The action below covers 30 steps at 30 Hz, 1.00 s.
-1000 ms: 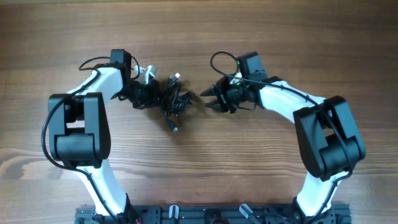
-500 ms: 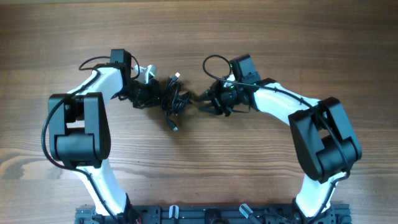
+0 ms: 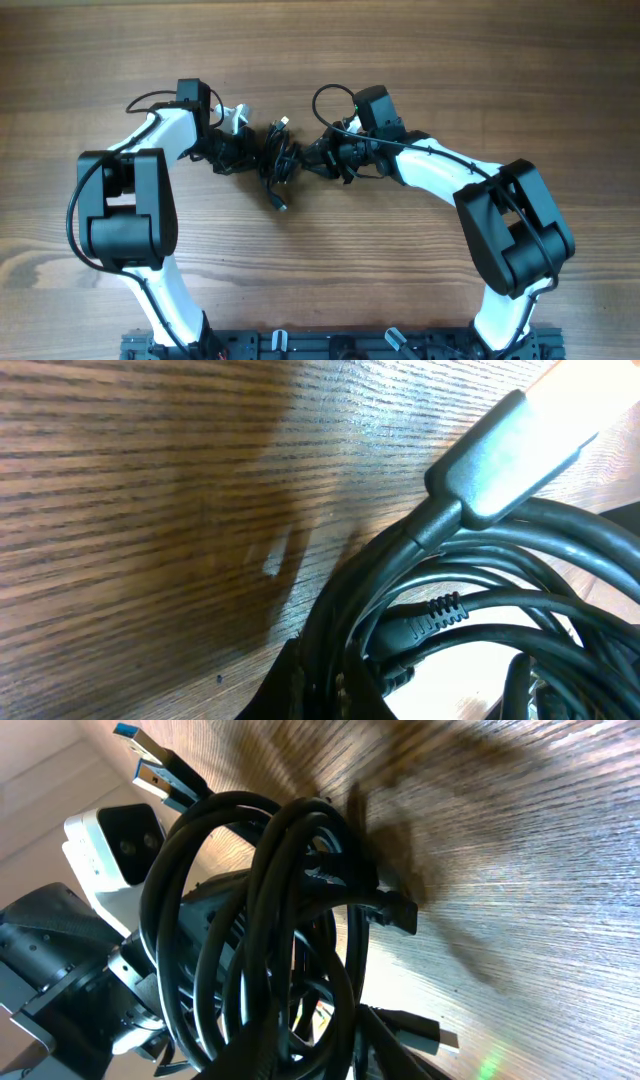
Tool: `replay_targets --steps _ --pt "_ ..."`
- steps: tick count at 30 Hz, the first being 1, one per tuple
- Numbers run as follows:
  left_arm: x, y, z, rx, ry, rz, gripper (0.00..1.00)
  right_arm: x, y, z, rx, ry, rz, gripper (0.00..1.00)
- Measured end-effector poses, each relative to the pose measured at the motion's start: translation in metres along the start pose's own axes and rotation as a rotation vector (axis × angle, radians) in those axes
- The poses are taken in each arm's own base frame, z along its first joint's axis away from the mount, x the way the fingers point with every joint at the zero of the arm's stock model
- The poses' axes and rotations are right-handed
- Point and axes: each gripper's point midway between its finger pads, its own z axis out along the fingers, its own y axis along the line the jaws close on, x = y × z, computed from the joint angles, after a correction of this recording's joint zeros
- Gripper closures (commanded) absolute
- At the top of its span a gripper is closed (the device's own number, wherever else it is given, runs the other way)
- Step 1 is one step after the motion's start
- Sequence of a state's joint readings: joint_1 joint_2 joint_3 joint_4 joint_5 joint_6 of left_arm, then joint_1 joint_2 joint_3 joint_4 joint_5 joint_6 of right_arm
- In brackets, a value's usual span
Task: Untangle cables
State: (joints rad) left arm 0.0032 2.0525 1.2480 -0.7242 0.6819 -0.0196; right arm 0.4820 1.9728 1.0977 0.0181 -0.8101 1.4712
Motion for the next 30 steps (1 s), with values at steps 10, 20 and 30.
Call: replay_targets --steps 10,20,30 --pt "0.000 -0.001 0.000 0.004 0.001 0.001 0.96 -0.012 -0.028 0.000 0.113 -0.092 -0.017 0.96" --pt "0.001 -0.004 0.001 0.016 0.005 0.004 0.96 -0.034 -0.065 -0.019 0.258 -0.179 -0.030 0.96" --pt "0.006 -0.019 0.006 0.064 0.028 0.018 0.96 -0.051 -0.093 -0.062 0.336 -0.151 -0.011 0.96"
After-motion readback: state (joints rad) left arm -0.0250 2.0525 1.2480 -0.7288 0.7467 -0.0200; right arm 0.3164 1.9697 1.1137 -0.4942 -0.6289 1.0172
